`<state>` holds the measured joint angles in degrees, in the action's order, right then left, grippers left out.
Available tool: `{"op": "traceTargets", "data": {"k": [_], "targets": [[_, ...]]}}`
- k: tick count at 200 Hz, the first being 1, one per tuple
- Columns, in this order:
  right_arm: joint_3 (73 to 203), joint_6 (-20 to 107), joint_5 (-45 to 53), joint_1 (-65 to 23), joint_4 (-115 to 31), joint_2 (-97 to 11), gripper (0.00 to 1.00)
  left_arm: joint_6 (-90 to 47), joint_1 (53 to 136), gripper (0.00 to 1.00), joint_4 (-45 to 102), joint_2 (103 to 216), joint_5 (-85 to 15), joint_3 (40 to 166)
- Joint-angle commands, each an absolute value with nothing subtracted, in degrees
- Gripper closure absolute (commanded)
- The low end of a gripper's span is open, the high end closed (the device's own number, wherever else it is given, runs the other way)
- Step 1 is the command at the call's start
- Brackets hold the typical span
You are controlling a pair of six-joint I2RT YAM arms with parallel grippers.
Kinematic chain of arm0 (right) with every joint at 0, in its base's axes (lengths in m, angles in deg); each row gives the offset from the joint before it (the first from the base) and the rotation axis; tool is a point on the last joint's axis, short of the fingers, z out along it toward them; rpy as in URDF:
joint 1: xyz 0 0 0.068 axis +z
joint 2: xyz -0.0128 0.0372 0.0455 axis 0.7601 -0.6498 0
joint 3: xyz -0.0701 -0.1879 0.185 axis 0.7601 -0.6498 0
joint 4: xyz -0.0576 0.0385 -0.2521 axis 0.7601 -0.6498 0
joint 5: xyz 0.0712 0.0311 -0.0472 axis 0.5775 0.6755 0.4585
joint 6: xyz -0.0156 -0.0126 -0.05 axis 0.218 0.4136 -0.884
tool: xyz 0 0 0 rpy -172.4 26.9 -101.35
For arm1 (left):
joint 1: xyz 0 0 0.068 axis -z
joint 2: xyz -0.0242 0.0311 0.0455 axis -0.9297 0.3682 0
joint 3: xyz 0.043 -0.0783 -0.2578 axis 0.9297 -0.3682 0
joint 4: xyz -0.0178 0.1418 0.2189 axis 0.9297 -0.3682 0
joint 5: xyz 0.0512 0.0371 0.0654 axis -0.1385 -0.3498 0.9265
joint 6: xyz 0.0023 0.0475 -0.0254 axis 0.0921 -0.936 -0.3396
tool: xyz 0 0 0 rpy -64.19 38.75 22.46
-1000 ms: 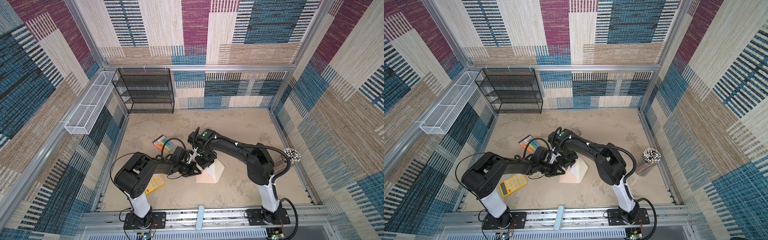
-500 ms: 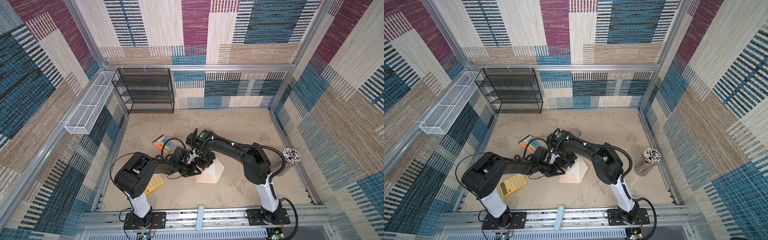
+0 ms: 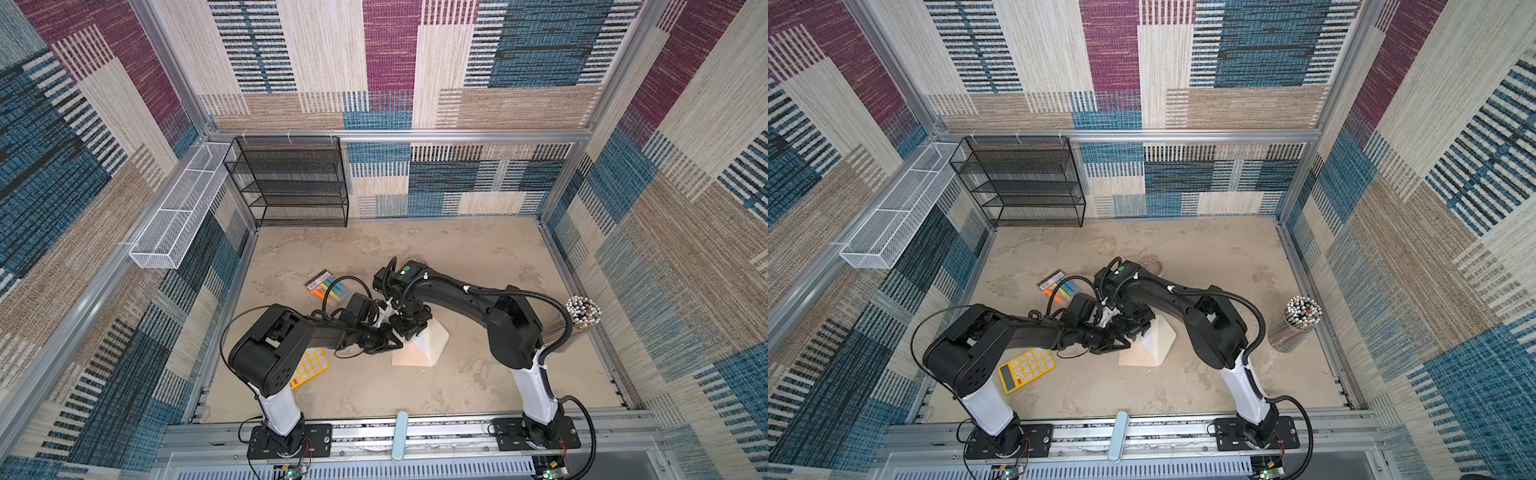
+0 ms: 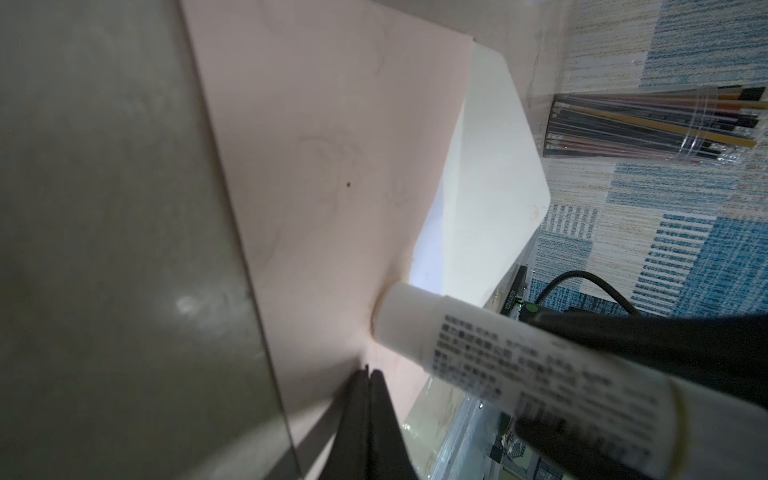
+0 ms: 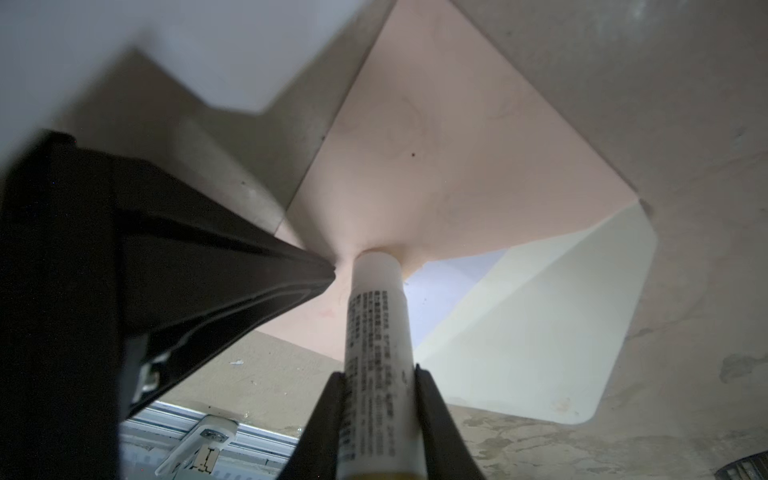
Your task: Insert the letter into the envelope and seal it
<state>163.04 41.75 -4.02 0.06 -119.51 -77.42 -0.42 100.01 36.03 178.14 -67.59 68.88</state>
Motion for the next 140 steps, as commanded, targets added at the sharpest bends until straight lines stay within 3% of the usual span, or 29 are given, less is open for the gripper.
{"op": "traceTargets", "data": {"k": [1, 80, 140], "targets": [[162.5, 43.2, -12.6, -0.2, -119.7, -77.9, 1.00, -1.2, 99.9, 1.00, 29.1, 178.5, -62.8, 68.3], [164.6, 42.9, -11.2, -0.3, -119.7, -75.2, 1.00, -1.1, 99.9, 1.00, 28.8, 179.0, -62.8, 68.5], [169.7, 40.9, -1.5, -1.3, -119.1, -64.6, 1.00, -1.3, 99.9, 1.00, 27.4, 179.2, -63.4, 70.2]]}}
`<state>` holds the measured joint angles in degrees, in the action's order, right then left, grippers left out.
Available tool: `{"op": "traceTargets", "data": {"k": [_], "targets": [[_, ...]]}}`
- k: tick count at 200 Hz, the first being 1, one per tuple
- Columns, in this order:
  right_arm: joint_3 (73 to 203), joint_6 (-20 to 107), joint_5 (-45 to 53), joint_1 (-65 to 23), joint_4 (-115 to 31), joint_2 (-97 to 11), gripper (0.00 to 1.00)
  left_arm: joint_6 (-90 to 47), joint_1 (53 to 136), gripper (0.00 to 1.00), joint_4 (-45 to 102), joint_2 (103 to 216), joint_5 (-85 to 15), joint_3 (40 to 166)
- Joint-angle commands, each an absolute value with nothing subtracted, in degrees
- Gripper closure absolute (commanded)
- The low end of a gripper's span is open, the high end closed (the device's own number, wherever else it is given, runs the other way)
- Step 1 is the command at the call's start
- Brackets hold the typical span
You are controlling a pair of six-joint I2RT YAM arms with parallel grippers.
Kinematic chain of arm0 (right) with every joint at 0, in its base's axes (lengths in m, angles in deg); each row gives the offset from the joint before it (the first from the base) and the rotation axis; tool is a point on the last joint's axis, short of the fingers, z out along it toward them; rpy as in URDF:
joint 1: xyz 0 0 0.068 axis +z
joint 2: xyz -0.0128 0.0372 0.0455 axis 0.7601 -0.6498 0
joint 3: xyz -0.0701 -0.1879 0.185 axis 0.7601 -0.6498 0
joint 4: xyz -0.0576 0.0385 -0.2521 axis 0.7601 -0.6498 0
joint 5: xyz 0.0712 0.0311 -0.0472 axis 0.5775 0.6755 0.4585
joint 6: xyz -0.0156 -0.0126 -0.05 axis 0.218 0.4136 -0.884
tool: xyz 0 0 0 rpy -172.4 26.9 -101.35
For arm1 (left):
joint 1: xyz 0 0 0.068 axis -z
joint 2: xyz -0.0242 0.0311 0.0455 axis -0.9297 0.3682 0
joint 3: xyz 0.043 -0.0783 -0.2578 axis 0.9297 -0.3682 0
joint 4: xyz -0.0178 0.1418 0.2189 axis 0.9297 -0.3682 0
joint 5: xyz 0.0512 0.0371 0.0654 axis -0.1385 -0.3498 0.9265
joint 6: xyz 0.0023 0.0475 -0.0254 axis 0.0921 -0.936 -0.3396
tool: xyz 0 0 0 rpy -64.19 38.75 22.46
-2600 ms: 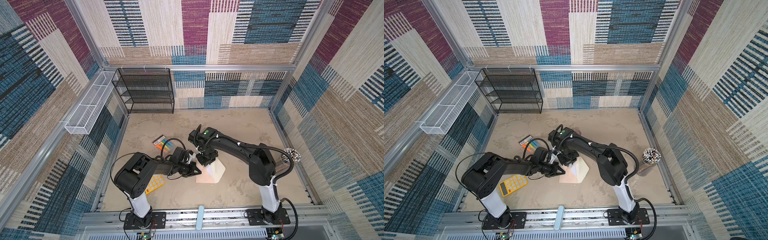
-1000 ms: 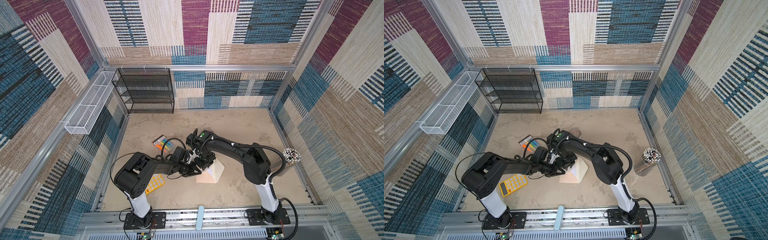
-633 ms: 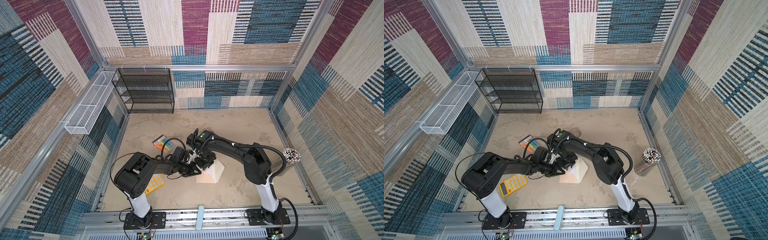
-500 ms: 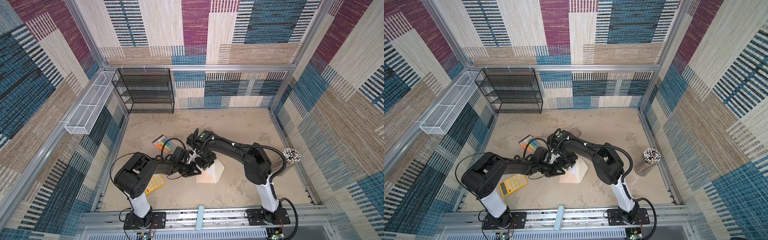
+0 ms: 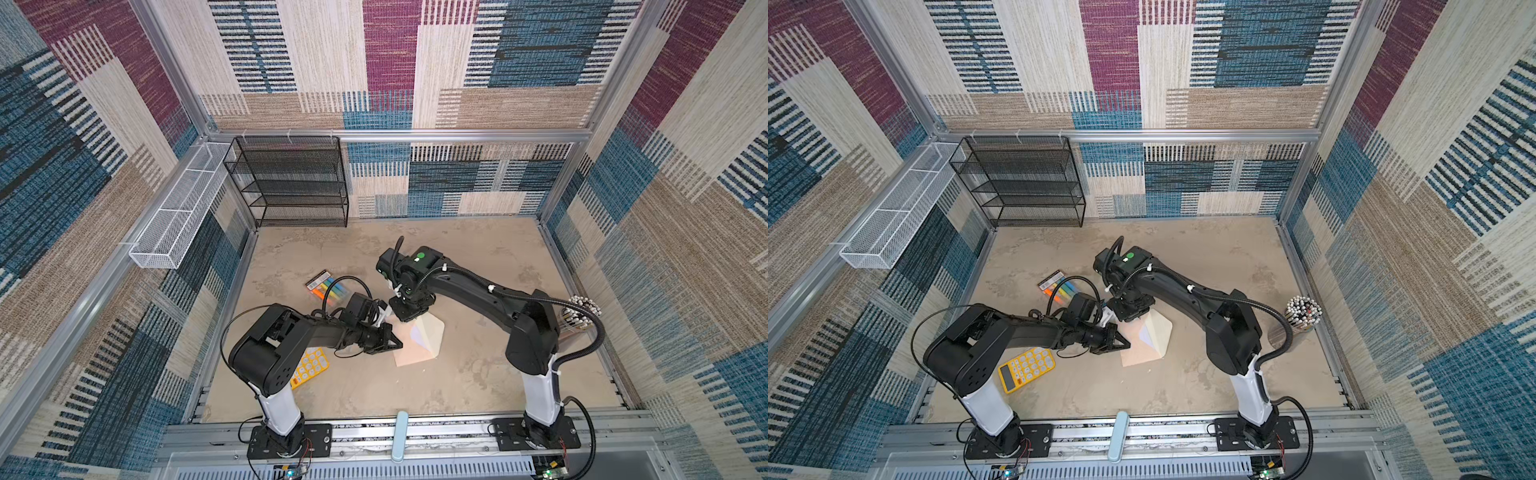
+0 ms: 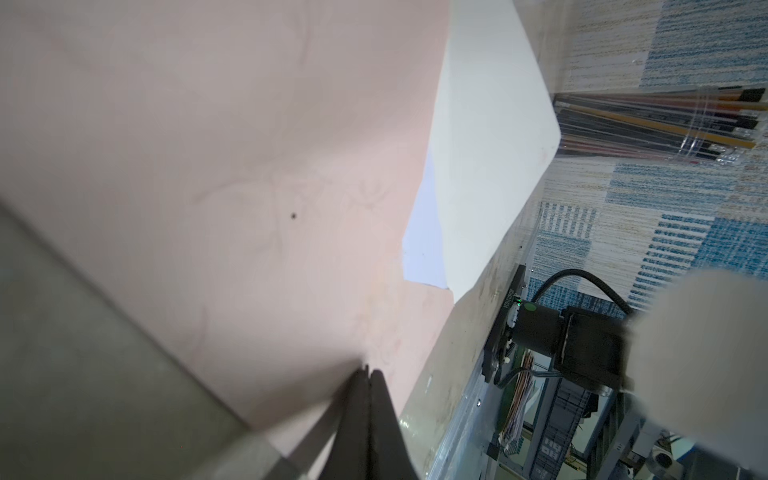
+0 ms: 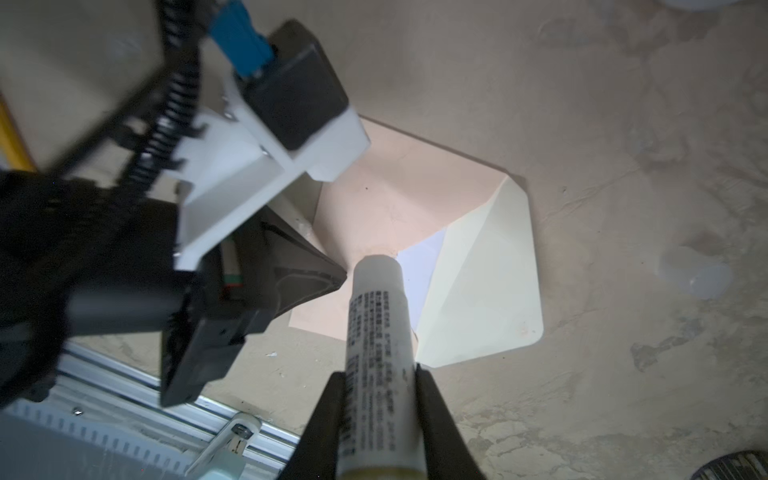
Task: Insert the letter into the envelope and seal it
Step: 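Lift the glue stick off the envelope with the right gripper while the left gripper rises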
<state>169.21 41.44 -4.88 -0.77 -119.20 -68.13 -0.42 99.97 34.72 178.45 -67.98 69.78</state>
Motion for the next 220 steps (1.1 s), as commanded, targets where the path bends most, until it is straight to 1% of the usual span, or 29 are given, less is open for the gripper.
{"op": "traceTargets", "data": {"k": [1, 32, 45, 66, 89, 107, 137, 159, 177, 193, 210, 220], "targets": [[169.6, 40.9, -1.5, -1.4, -119.1, -64.3, 1.00, -1.3, 99.9, 1.00, 27.4, 179.2, -63.3, 70.2], [162.9, 40.8, -0.4, -4.2, -113.2, -56.9, 1.00, -1.0, 99.9, 1.00, 26.8, 178.8, -63.5, 71.0], [156.8, 40.2, 1.6, -5.3, -106.8, -52.2, 1.00, -0.8, 99.9, 1.00, 26.5, 177.9, -63.5, 71.6], [145.3, 40.4, 3.7, -6.5, -92.1, -43.4, 1.00, -0.1, 100.0, 1.00, 26.5, 174.4, -64.1, 72.4], [132.8, 40.5, 5.6, -6.5, -74.2, -33.8, 1.00, 0.2, 100.0, 0.83, 25.5, 168.6, -64.5, 74.6], [123.7, 40.5, 4.0, -6.6, -59.7, -26.2, 1.00, 0.5, 100.0, 0.68, 24.5, 163.3, -63.9, 76.4], [108.4, 40.4, -0.4, -6.5, -36.7, -15.2, 1.00, 1.4, 99.9, 0.49, 24.4, 152.4, -59.3, 78.4], [99.8, 40.1, -4.8, -6.6, -22.3, -9.7, 1.00, 2.6, 99.9, 0.40, 26.4, 145.2, -53.5, 78.4], [94.7, 39.3, -6.8, -6.5, -12.1, -7.6, 1.00, 4.7, 99.9, 0.33, 31.8, 141.5, -51.7, 77.3], [92.2, 39.1, -6.9, -6.5, -4.7, -8.2, 1.00, 7.1, 99.9, 0.29, 36.9, 141.1, -52.4, 77.7], [92.5, 39.7, -6.1, -6.5, -0.8, -11.0, 1.00, 10.4, 100.0, 0.27, 43.2, 142.6, -53.7, 78.5], [93.2, 40.1, -5.9, -6.5, 0.3, -12.5, 1.00, 13.2, 100.1, 0.21, 47.5, 143.8, -53.6, 78.4]]}}
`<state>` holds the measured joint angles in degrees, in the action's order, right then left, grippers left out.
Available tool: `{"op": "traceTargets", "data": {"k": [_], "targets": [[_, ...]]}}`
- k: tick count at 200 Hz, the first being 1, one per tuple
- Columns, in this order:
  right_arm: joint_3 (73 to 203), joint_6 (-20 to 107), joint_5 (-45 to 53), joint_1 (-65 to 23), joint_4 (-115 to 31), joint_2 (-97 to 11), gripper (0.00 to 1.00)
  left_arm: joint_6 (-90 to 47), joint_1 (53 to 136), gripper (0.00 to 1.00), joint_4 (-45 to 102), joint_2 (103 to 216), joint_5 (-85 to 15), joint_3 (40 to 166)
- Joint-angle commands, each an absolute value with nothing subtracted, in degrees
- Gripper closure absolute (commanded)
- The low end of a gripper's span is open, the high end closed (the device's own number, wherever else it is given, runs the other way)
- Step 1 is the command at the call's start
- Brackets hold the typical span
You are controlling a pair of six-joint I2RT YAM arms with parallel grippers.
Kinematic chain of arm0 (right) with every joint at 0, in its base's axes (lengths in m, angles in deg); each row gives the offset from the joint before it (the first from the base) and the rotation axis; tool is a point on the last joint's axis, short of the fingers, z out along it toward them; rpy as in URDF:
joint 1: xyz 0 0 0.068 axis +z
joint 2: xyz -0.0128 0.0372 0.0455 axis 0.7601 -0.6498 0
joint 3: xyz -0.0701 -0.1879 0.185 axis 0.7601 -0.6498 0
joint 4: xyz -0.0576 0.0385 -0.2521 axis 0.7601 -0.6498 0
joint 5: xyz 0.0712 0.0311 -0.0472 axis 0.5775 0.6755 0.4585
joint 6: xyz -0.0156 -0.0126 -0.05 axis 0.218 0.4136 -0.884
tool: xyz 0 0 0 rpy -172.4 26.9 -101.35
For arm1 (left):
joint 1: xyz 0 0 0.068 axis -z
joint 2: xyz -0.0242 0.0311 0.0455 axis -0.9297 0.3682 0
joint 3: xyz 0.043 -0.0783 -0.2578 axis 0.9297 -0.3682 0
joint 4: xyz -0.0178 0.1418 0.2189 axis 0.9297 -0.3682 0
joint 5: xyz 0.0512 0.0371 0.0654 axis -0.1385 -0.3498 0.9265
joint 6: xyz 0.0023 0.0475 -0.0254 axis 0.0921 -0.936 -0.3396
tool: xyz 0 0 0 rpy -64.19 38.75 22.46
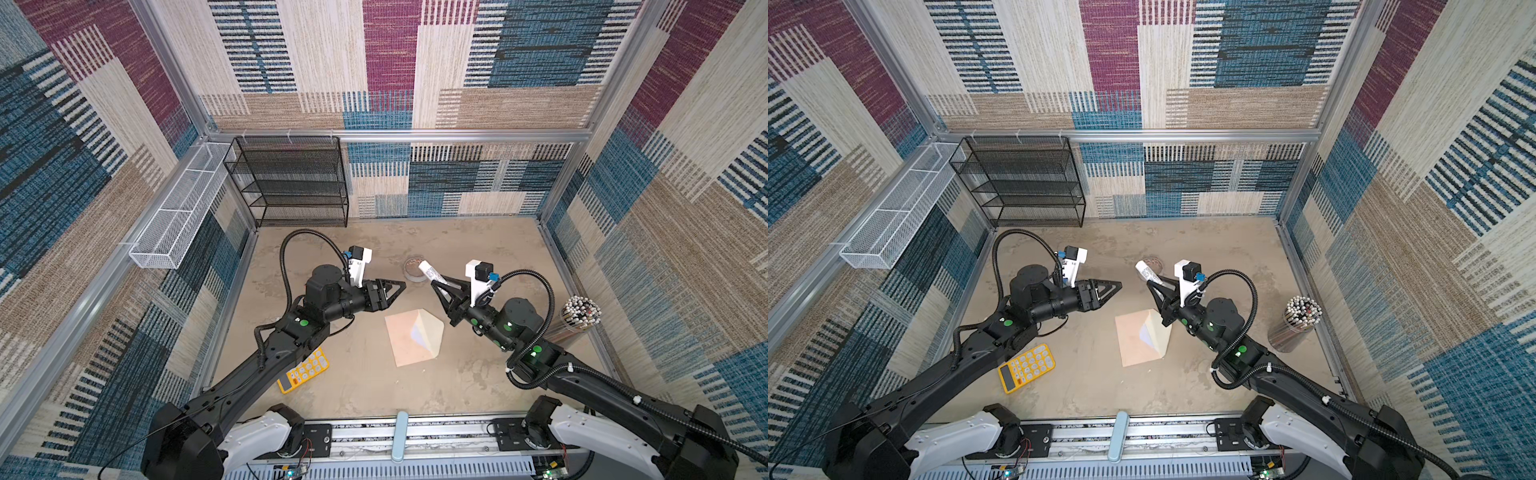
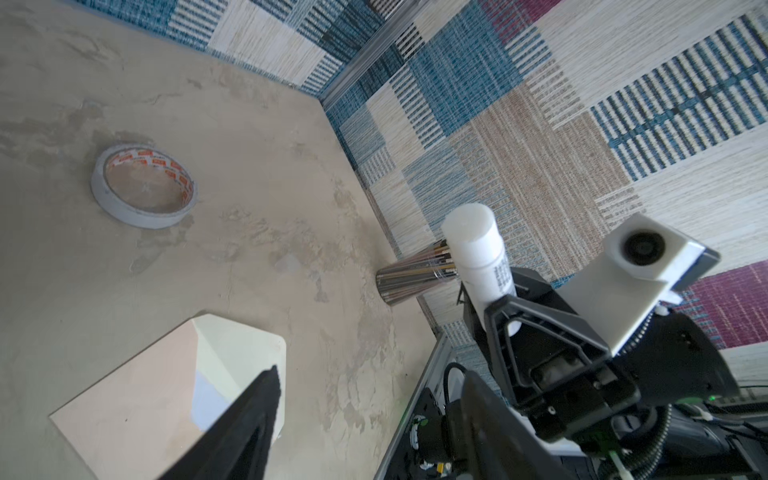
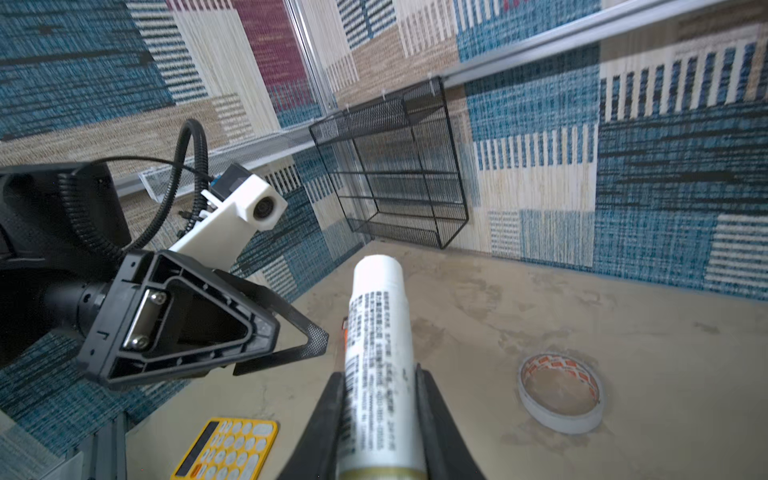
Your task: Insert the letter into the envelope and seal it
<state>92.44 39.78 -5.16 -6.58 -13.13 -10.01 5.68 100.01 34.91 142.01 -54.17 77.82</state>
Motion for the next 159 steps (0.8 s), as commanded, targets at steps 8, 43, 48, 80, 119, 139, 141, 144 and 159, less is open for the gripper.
{"op": "traceTargets", "data": {"k": [8, 43, 48, 80, 119, 139, 141, 144, 159], "targets": [[93.5, 40.4, -5.4, -6.5, 2.1, -13.8, 1.00, 15.4, 100.2, 0.17, 51.5, 144.7, -53.3, 78.0], [93.9, 41.7, -5.0, -6.5, 6.5, -17.3, 1.00, 17.5, 101.6, 0.05, 58.4, 147.3, -51.1, 80.0], [94.1, 42.0, -4.9, -6.5, 6.6, -17.7, 1.00, 17.2, 102.0, 0.05, 58.4, 147.5, -50.6, 80.4], [94.5, 43.7, -4.6, -6.4, 8.1, -19.4, 1.00, 16.2, 104.1, 0.05, 58.0, 149.6, -49.2, 83.3], [95.1, 45.2, -3.6, -6.4, 9.5, -21.3, 1.00, 16.8, 105.8, 0.12, 60.5, 153.0, -49.0, 84.9], [95.3, 45.4, -3.5, -6.2, 10.1, -21.9, 1.00, 17.7, 106.2, 0.17, 63.0, 154.7, -49.3, 85.2], [95.3, 45.4, -3.5, -6.2, 10.2, -21.9, 1.00, 17.8, 106.2, 0.18, 63.2, 154.9, -49.2, 85.2], [95.3, 45.3, -3.5, -6.2, 10.2, -22.0, 1.00, 18.1, 106.2, 0.19, 63.7, 155.1, -49.1, 85.2], [95.1, 45.1, -3.5, -6.1, 10.6, -22.3, 1.00, 19.9, 106.3, 0.26, 66.8, 156.6, -49.7, 85.5]]}}
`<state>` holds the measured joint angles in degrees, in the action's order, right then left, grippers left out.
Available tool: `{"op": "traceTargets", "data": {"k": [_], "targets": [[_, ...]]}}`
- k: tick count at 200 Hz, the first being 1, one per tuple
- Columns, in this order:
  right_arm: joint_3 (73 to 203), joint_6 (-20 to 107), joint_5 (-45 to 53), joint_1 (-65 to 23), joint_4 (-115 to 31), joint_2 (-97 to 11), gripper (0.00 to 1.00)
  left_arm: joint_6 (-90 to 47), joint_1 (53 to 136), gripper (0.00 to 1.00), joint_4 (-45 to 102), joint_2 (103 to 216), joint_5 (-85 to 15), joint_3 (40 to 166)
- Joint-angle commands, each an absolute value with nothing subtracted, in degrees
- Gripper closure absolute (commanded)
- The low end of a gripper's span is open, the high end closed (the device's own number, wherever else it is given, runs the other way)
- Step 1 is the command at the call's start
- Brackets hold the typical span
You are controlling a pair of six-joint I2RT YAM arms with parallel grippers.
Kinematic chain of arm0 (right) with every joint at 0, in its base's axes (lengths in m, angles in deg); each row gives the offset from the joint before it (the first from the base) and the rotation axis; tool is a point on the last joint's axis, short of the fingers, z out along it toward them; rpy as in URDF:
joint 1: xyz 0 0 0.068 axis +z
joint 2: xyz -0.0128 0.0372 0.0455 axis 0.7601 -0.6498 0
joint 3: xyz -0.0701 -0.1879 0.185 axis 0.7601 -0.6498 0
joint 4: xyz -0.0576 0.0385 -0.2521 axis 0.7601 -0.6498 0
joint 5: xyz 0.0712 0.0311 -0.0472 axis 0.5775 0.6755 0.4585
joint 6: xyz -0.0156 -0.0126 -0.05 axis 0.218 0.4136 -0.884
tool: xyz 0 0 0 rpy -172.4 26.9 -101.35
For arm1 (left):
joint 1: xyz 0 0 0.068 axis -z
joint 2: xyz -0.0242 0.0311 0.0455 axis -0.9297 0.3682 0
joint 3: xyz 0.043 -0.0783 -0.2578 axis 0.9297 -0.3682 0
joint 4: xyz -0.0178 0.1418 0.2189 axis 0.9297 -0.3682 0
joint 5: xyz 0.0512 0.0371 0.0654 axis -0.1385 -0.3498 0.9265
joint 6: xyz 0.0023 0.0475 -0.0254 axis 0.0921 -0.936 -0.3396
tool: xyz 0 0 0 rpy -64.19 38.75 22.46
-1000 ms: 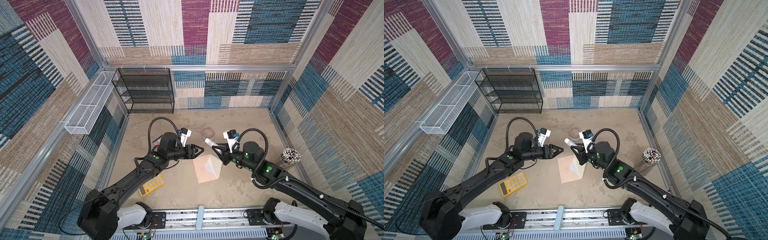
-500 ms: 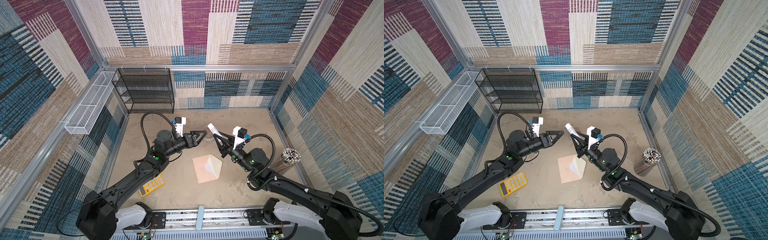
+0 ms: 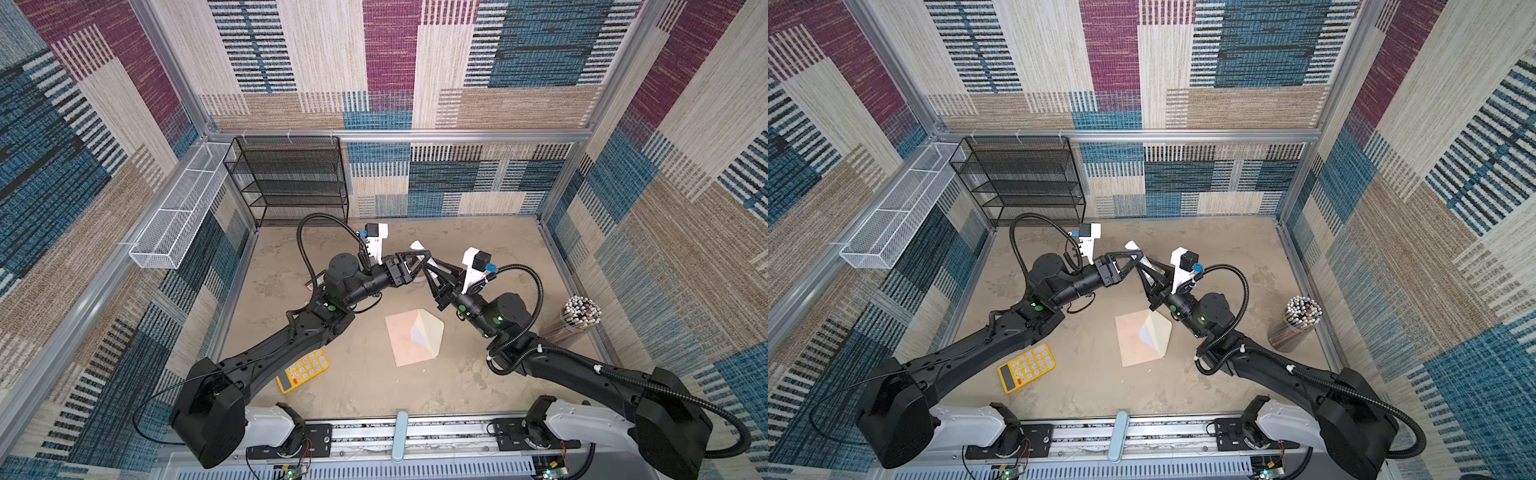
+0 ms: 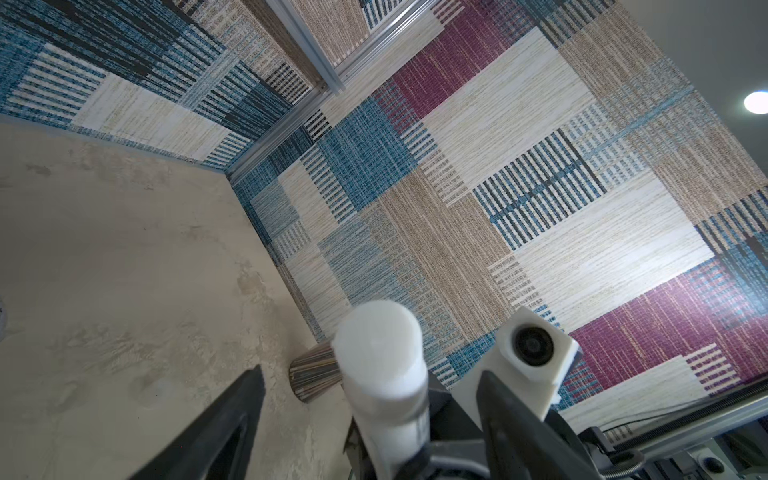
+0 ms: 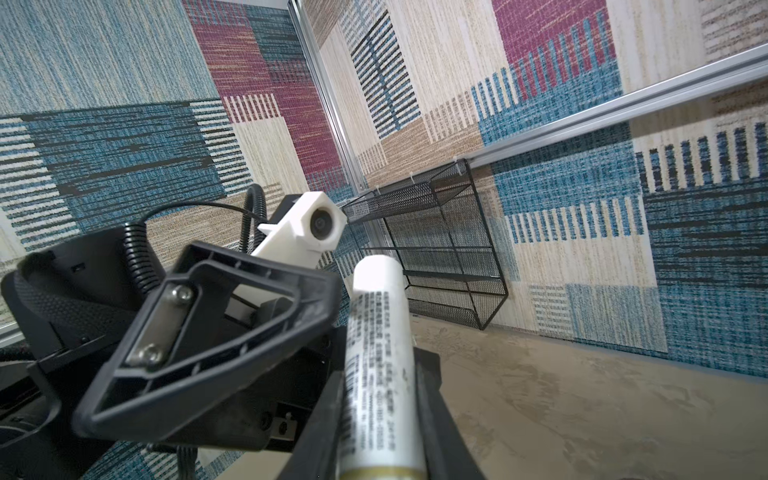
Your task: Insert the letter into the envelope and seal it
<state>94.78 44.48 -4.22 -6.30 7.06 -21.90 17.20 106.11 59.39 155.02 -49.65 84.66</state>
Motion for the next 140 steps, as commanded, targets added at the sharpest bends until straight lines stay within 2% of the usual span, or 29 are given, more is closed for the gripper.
{"op": "traceTargets", "data": {"k": [1, 59, 79, 101, 116, 140], "targets": [[95.1, 45.1, -3.5, -6.1, 10.6, -22.3, 1.00, 20.0, 106.3, 0.27, 66.9, 156.7, -49.7, 85.6], [94.5, 44.5, -3.9, -6.1, 11.0, -22.8, 0.99, 21.6, 106.6, 0.57, 68.6, 159.3, -51.6, 87.3], [94.4, 44.4, -4.2, -6.0, 11.1, -22.9, 0.97, 21.6, 106.7, 0.60, 67.8, 159.5, -52.1, 87.7], [94.5, 44.0, -4.3, -6.1, 11.2, -23.1, 0.94, 21.6, 106.9, 0.68, 67.6, 159.4, -52.0, 87.7], [94.4, 43.7, -4.2, -6.0, 11.0, -23.3, 0.91, 21.6, 106.9, 0.77, 67.5, 159.0, -52.0, 87.7], [94.0, 43.5, -4.1, -6.1, 10.6, -23.2, 0.76, 20.8, 106.9, 0.92, 66.1, 158.5, -52.0, 87.9]]}}
